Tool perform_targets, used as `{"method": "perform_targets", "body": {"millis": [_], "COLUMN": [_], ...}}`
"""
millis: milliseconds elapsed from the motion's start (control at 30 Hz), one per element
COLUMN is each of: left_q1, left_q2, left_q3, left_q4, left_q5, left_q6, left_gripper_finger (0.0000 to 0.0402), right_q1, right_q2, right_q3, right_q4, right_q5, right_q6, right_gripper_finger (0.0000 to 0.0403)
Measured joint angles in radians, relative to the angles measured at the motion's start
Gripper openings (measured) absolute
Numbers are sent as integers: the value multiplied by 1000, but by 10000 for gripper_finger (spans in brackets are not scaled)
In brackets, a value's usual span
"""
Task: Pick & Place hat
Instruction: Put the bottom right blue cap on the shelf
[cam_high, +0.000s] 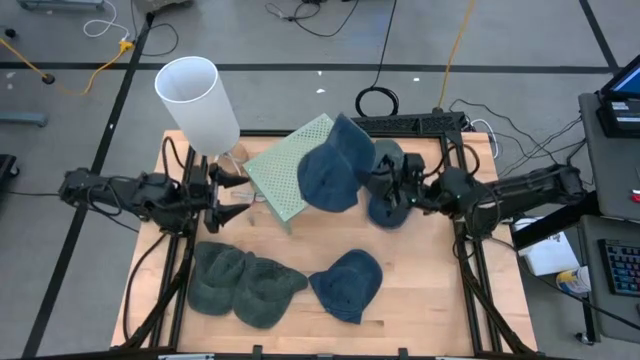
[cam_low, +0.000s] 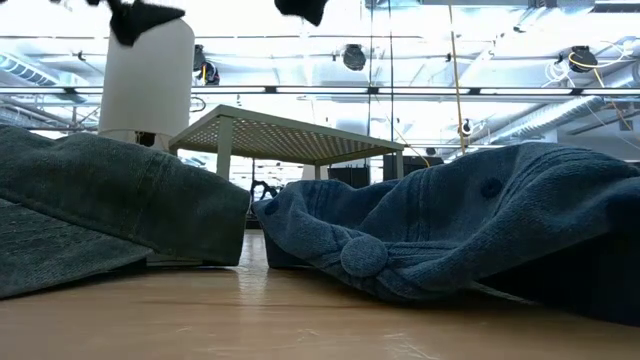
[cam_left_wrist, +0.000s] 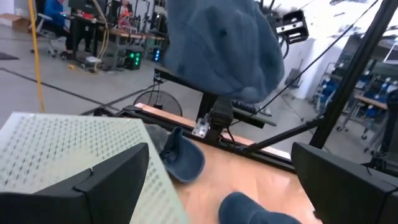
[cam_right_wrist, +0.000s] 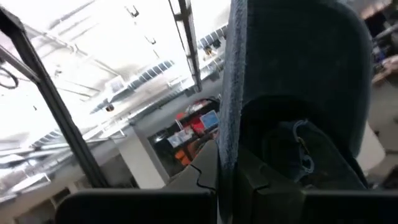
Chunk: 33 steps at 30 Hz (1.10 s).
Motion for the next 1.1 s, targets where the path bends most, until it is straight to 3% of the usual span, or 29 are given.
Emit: {"method": "perform_targets", "body": {"millis": [367, 667, 867, 1100], "left_q1": [0, 0, 7, 43], "left_q2": [319, 499, 588, 665], "left_q3": [423, 664, 747, 756], "left_q4": [-72, -71, -40, 101], "left_q5": [36, 92, 115, 186], "left_q6": [-144, -181, -180, -184], "left_gripper_finger": [399, 399, 399, 399], "right_q1": [-63, -68, -67, -58], "right_q2": [-1, 0, 0, 0], "right_q3": [139, 219, 250, 258], "right_q4": [-12, -18, -14, -12], "right_q5": [-193, -267, -316, -342], "right_q6": [-161, -272, -293, -291], "right_gripper_finger": [4, 3, 3, 3]}}
